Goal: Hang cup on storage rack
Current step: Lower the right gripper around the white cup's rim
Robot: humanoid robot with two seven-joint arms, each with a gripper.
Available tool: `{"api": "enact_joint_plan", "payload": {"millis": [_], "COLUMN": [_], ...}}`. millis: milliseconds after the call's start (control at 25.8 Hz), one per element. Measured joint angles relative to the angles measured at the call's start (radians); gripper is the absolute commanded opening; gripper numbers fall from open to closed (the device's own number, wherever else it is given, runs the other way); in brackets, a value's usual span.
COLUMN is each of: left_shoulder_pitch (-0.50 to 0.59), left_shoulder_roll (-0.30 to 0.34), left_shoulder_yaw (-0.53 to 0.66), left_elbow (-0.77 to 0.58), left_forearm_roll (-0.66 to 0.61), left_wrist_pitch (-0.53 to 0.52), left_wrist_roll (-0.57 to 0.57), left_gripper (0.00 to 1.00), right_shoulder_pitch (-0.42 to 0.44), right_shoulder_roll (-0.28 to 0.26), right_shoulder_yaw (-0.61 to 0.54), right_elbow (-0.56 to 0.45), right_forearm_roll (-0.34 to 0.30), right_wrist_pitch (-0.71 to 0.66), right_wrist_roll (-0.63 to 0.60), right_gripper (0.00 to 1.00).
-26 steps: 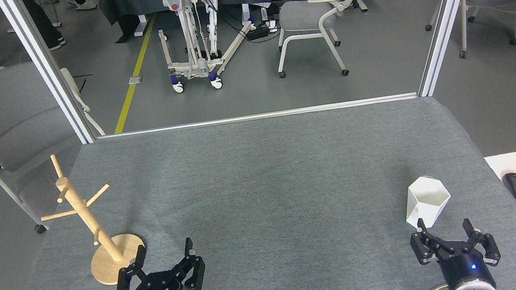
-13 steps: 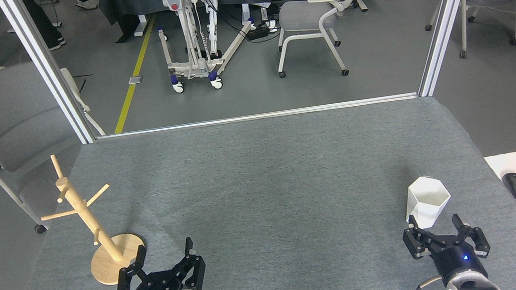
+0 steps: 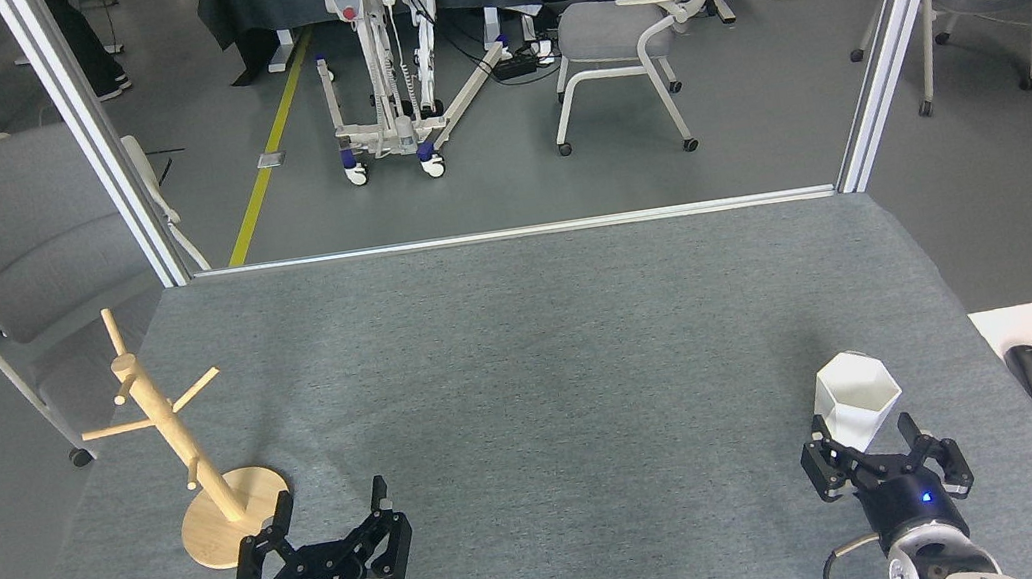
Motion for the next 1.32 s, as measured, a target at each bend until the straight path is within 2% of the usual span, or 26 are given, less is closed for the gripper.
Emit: {"api": "enact_joint_plan", "payload": {"millis": [659,1319], "left_shoulder_pitch": [0.001,0.0], "left_shoulder_roll": [0.0,-0.001], "left_shoulder_yaw": [0.001,0.001], "left_elbow": [0.005,0.024], "left_forearm_roll": [0.002,0.002], "left_wrist_pitch": [0.0,0.0], "left_wrist_roll": [0.0,0.0], "left_gripper": [0.99,0.99], "right_shoulder_pitch": [-0.015,-0.068], "right_shoulder_roll": [-0.013,-0.016], "right_shoulder_yaw": [-0.002,0.0], "right_elbow": [0.014,0.081], "right_forearm_roll": [0.001,0.001], "right_wrist_pitch": [-0.027,-0.034], "right_wrist_roll": [-0.002,-0.017], "right_gripper": [1.0,1.0]}}
